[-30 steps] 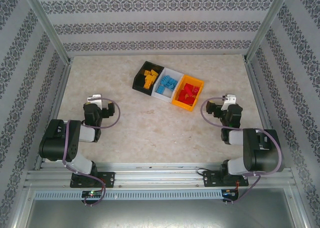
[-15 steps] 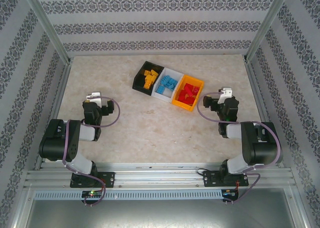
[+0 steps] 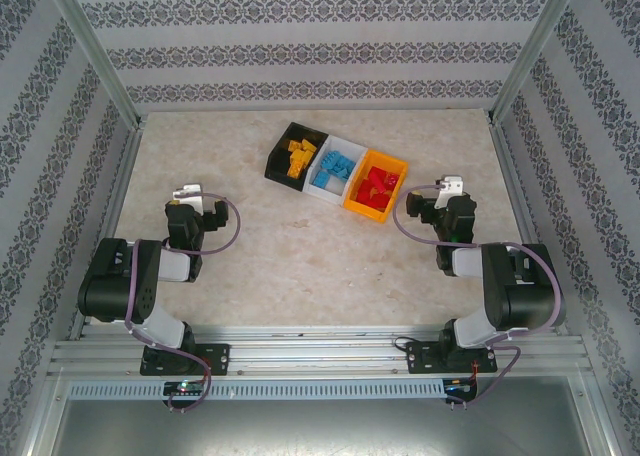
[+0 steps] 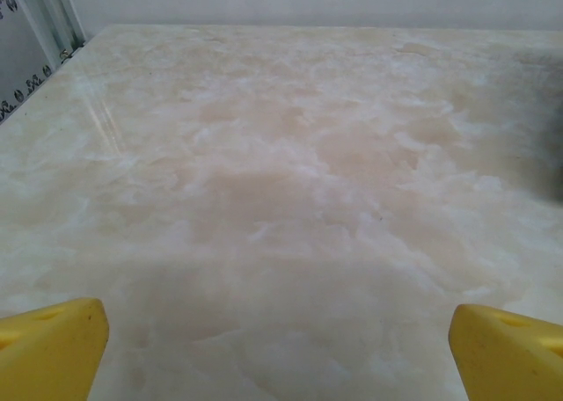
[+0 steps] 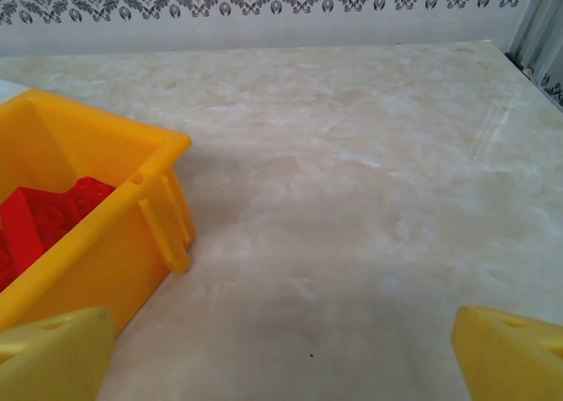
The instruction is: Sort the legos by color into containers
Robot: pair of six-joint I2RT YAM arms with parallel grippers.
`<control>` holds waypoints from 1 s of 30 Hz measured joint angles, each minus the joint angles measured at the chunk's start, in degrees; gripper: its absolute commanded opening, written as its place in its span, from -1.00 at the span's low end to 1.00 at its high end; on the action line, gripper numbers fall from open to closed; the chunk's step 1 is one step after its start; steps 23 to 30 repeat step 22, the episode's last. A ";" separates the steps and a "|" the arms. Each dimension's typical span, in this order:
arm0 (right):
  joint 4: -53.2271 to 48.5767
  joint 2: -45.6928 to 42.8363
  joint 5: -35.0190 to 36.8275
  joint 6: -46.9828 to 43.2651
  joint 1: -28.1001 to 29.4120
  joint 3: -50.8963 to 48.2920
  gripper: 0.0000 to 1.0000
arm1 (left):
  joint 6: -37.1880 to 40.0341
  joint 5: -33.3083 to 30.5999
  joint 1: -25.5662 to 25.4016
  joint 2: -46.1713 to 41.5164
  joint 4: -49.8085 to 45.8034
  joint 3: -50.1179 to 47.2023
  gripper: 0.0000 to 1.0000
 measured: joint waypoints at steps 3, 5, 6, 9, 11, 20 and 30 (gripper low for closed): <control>-0.33 0.00 0.28 -0.07 0.11 0.00 0.96 | 0.00 0.00 0.02 0.00 0.00 0.00 1.00; -0.42 0.00 0.44 -0.07 0.11 0.00 0.96 | 0.00 0.00 0.00 0.00 -0.02 0.00 1.00; -0.46 0.00 0.52 -0.07 0.11 0.00 0.96 | 0.00 0.00 0.00 0.00 0.00 0.00 1.00; -0.61 0.00 0.87 -0.07 0.37 0.00 0.96 | 0.00 0.00 0.00 0.00 0.00 0.00 1.00; -0.59 0.00 1.03 -0.09 0.48 0.00 0.96 | 0.00 0.00 0.00 0.00 0.00 0.00 1.00; -1.01 0.00 1.29 -0.28 0.48 0.11 0.96 | 0.00 0.00 0.00 0.00 -0.02 0.00 1.00; -1.07 0.00 1.29 -0.33 0.48 0.11 0.96 | 0.00 0.00 0.00 0.00 0.00 0.00 1.00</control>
